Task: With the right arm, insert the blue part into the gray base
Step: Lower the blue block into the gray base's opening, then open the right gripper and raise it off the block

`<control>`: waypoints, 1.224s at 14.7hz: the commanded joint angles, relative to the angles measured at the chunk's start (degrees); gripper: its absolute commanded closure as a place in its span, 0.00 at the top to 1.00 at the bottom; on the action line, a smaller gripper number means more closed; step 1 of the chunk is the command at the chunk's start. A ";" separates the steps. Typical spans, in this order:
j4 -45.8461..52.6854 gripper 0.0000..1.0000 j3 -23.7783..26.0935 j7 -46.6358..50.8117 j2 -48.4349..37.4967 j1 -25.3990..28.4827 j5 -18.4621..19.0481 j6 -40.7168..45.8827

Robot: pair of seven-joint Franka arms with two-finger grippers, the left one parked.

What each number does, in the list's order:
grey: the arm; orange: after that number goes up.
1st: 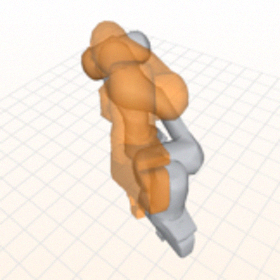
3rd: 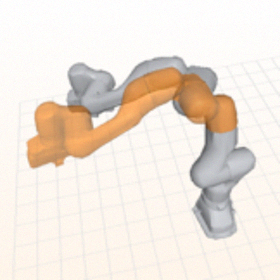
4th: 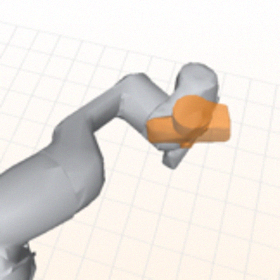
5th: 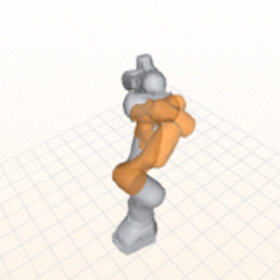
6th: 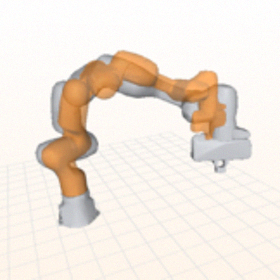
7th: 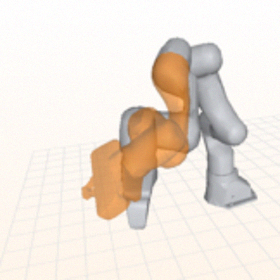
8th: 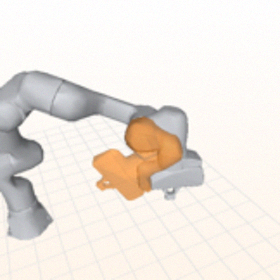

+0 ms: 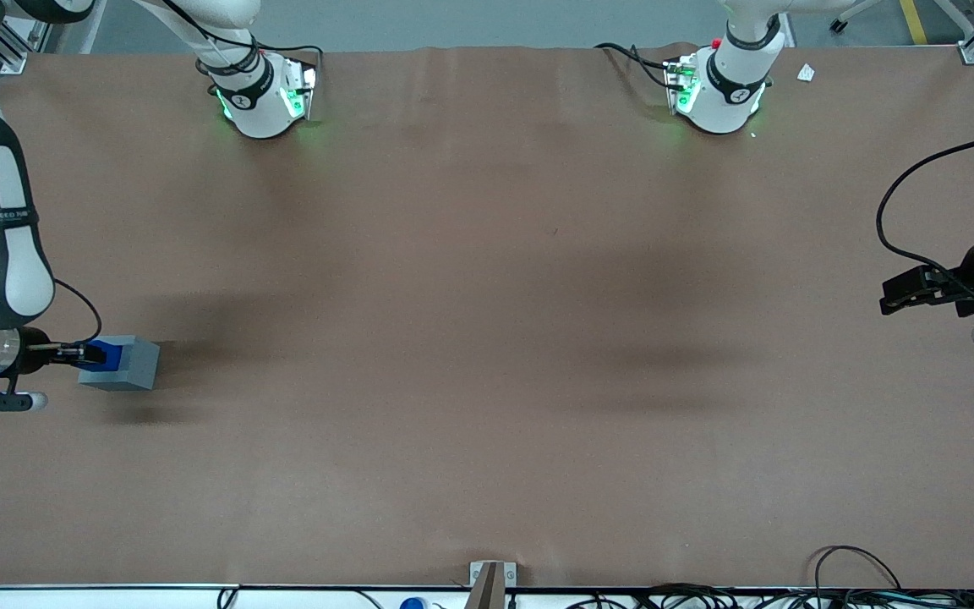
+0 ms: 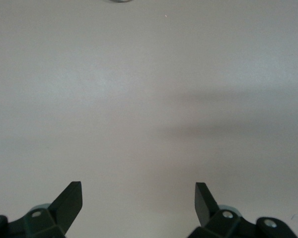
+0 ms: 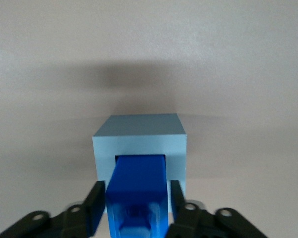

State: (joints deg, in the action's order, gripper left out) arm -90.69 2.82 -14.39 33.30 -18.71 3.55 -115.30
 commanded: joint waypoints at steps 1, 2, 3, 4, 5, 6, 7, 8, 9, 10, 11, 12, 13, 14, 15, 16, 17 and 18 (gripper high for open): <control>0.25 1.00 0.69 0.33 0.54 -0.28 0.14 -0.81; 0.51 1.00 0.78 0.33 0.45 -0.54 -0.12 -0.72; 1.12 1.00 0.78 0.42 0.45 -0.45 -0.12 -0.29; 1.21 1.00 0.87 0.42 0.28 -0.28 -0.12 -0.19; 1.22 1.00 0.87 0.42 -0.25 -0.19 -0.12 -0.11; 1.22 1.00 0.87 -0.02 -0.86 -0.10 -0.12 -0.02; 1.22 1.00 1.04 -1.15 -1.74 -0.80 -0.03 -0.10; 1.48 1.00 1.05 -3.08 -2.27 -1.15 -0.21 -0.10; 1.65 1.00 1.05 -4.40 -2.88 -1.42 -0.64 -0.02; 1.57 1.00 1.05 -4.59 -4.19 -1.51 -1.08 0.24; 1.57 1.00 1.05 -4.59 -5.95 -1.42 -1.35 2.16; 1.57 1.00 1.13 -4.68 -7.88 -1.42 -1.70 5.05; 1.57 1.00 1.13 -4.68 -10.33 -1.07 -2.31 8.04; 1.57 1.00 1.22 -4.25 -12.53 -0.89 -3.19 10.59; 1.65 1.00 1.22 -4.07 -14.73 -0.72 -4.07 13.23; 1.57 1.00 1.31 -4.24 -17.10 -0.72 -4.77 15.34; 1.65 1.00 1.40 -4.07 -18.69 -0.37 -5.13 16.76; 1.65 1.00 1.31 -3.80 -20.71 0.42 -5.22 18.16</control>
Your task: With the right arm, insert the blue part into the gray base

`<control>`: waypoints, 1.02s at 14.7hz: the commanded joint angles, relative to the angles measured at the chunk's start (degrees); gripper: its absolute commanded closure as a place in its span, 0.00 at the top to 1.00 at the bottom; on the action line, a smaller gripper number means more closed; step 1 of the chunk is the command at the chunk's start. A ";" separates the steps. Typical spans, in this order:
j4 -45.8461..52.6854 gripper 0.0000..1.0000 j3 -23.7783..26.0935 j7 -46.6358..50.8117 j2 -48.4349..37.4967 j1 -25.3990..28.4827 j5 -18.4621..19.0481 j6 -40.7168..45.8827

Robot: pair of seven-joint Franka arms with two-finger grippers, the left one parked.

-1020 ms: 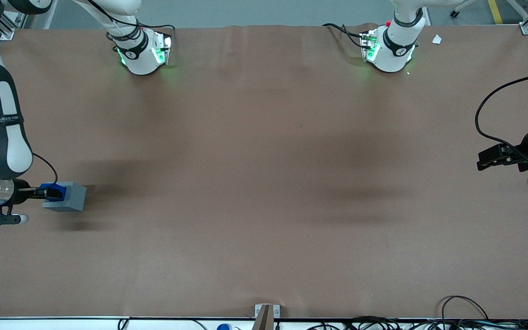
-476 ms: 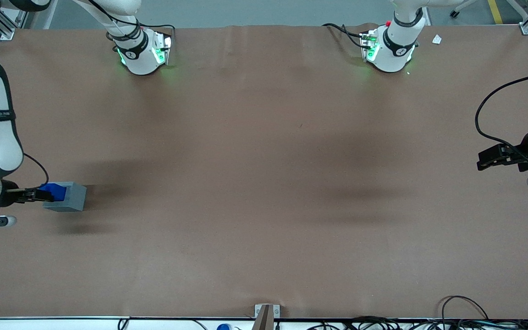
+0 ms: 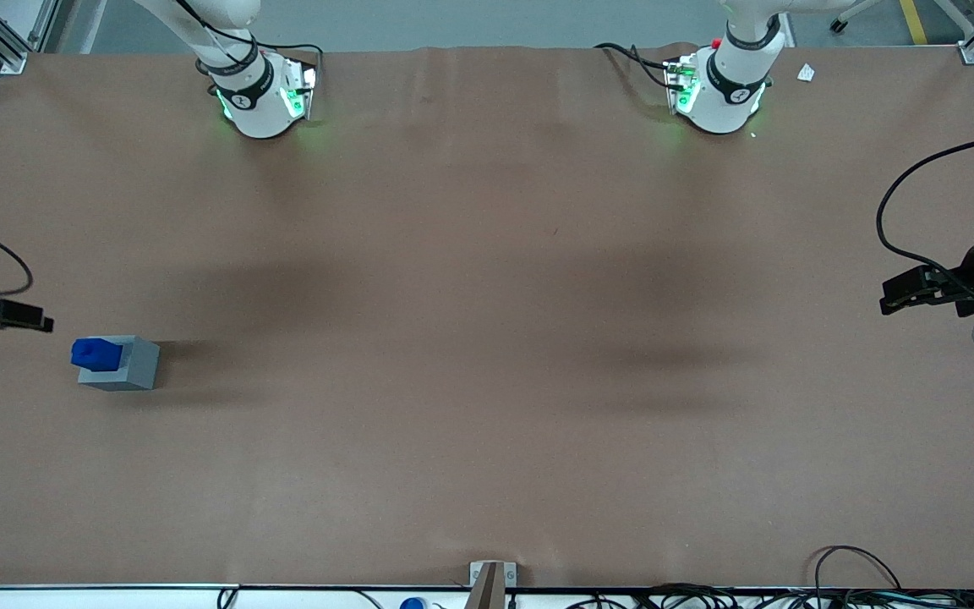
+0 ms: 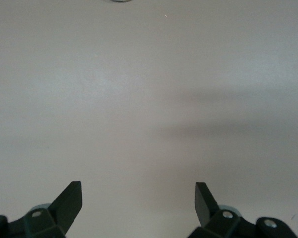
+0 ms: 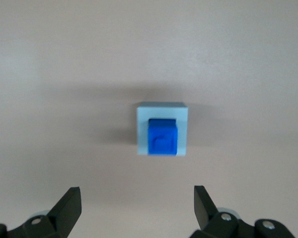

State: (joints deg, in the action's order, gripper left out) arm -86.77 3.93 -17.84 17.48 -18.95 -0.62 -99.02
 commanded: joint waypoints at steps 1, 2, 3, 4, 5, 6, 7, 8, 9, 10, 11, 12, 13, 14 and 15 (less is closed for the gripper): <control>-2.26 1.00 0.20 1.13 -6.65 1.53 -1.14 3.38; -2.26 1.00 0.20 2.97 -8.41 2.15 -1.23 4.87; -2.26 1.00 0.29 4.38 -10.17 2.85 -1.40 6.54; -2.26 1.00 0.29 5.88 -11.66 4.17 -1.49 7.69; -2.35 1.00 0.20 8.68 -13.59 5.66 -1.49 9.35; -2.35 1.00 0.20 11.92 -15.09 7.33 -1.49 11.20; -2.35 1.00 0.12 13.61 -16.41 8.56 -1.40 12.35; -2.44 1.00 0.11 13.89 -17.21 9.44 -1.40 12.71; -2.61 1.00 0.11 13.89 -17.91 9.80 -1.32 12.97; -2.35 1.00 0.29 13.72 -17.92 9.89 -1.23 13.06; -2.09 1.00 0.38 13.71 -18.01 10.24 -1.05 13.76; -1.39 1.00 0.64 13.89 -18.18 11.46 -0.79 14.89; -0.60 1.00 0.73 14.06 -18.27 12.95 -0.53 15.25; -0.42 1.00 0.73 15.28 -18.18 14.27 -0.18 15.34; -0.07 1.00 0.56 17.38 -18.18 16.29 0.96 15.43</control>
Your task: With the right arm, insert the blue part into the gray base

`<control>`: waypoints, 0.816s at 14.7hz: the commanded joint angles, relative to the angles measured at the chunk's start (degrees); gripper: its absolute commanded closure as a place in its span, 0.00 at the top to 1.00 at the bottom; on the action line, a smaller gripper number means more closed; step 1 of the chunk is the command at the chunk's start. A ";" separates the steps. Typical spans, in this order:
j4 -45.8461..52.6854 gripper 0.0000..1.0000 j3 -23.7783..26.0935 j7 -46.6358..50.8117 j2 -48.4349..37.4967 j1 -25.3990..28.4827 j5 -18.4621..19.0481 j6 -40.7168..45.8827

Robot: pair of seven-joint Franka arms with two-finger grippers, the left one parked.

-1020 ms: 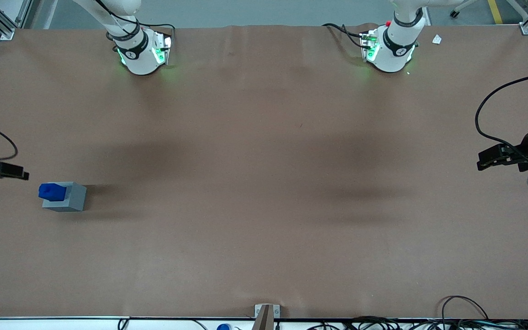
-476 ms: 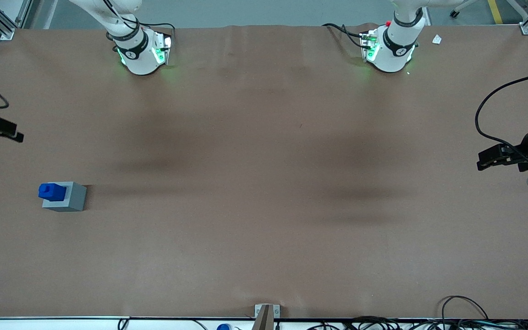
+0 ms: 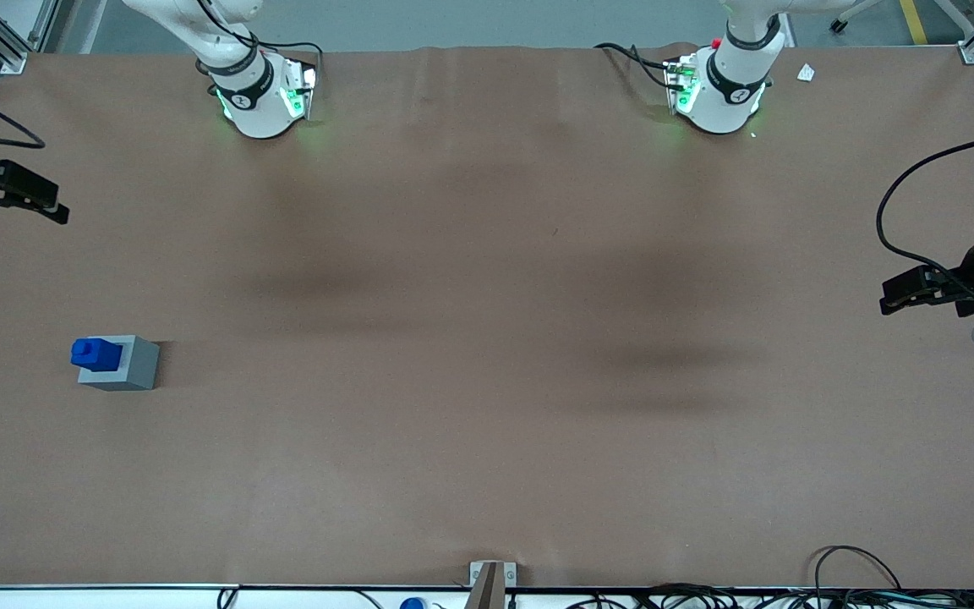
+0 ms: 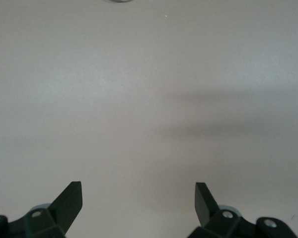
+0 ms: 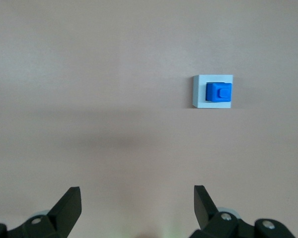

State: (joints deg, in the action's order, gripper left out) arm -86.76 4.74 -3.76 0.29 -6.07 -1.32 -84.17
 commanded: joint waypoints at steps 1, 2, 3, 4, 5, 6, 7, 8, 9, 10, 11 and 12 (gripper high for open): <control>0.19 1.00 -0.17 4.19 -0.99 3.87 2.20 0.76; 0.45 1.00 -0.09 4.11 -0.90 3.88 2.37 1.02; 1.15 1.00 -0.17 3.85 -0.90 3.62 2.55 0.94; 1.42 1.00 -0.26 3.84 -0.82 3.53 2.81 0.94; 1.85 1.00 -0.43 3.67 -0.64 3.18 2.90 0.94; 2.55 1.00 -0.52 3.58 -0.55 2.56 3.25 1.02; 2.82 1.00 -0.52 3.58 -0.55 1.95 4.21 0.94; 2.91 1.00 -0.52 3.49 -0.46 0.81 4.57 0.94; 2.83 1.00 -0.44 3.41 -0.46 -0.24 4.31 0.94; 2.91 1.00 -0.44 3.40 -0.38 -0.78 4.31 0.94; 2.91 1.00 -0.44 3.40 -0.38 -0.96 4.48 0.94; 2.91 1.00 -0.44 3.40 -0.38 -1.04 4.40 0.85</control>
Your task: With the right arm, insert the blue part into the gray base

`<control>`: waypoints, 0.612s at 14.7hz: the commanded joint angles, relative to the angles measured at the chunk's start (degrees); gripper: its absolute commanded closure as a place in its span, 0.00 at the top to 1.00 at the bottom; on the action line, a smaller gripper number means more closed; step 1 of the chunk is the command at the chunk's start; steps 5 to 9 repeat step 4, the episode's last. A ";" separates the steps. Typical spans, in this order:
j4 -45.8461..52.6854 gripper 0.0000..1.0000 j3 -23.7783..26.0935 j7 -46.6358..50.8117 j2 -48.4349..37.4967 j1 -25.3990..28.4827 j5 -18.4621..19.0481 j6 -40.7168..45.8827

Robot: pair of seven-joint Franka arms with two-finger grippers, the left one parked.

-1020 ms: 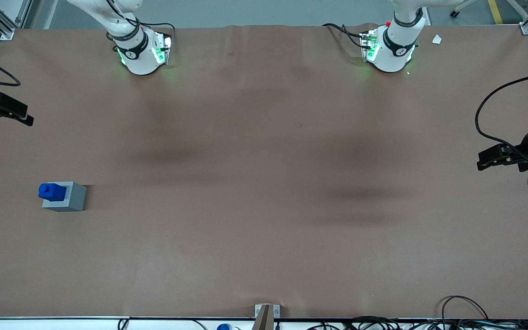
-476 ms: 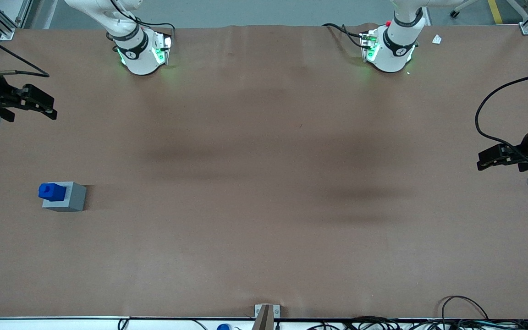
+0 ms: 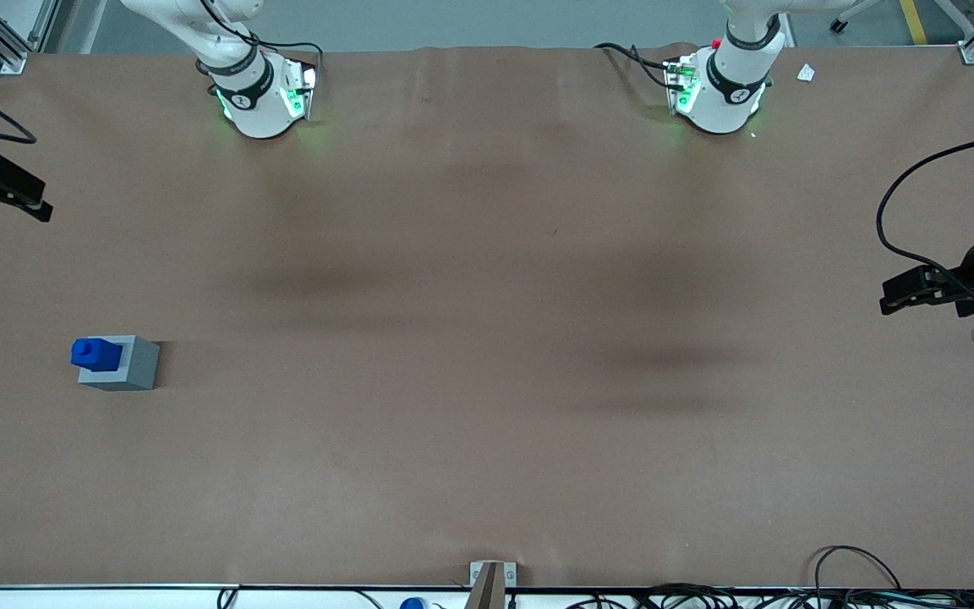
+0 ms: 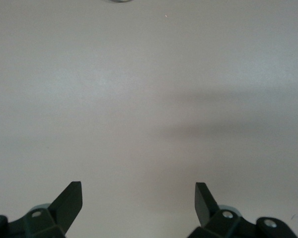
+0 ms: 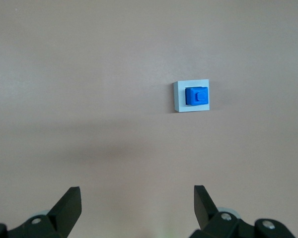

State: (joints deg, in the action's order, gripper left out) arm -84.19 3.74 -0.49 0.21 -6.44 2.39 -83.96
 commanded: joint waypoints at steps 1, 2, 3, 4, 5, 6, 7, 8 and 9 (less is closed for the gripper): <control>0.34 1.00 0.56 0.14 -0.30 -0.77 0.60 0.47; 0.34 1.00 0.48 0.14 -0.30 -0.68 0.60 0.64; 0.34 1.00 0.56 0.05 -0.30 -0.68 0.51 0.73; 0.34 1.00 0.56 0.05 -0.30 -0.68 0.42 0.73; 0.34 1.00 0.56 0.05 -0.30 -0.68 0.42 0.73; 0.34 1.00 0.56 0.05 -0.30 -0.68 0.42 0.73; 0.34 1.00 0.56 0.05 -0.30 -0.68 0.42 0.73; 0.34 1.00 0.56 0.05 -0.30 -0.68 0.42 0.73; 0.34 1.00 0.56 0.05 -0.30 -0.68 0.42 0.73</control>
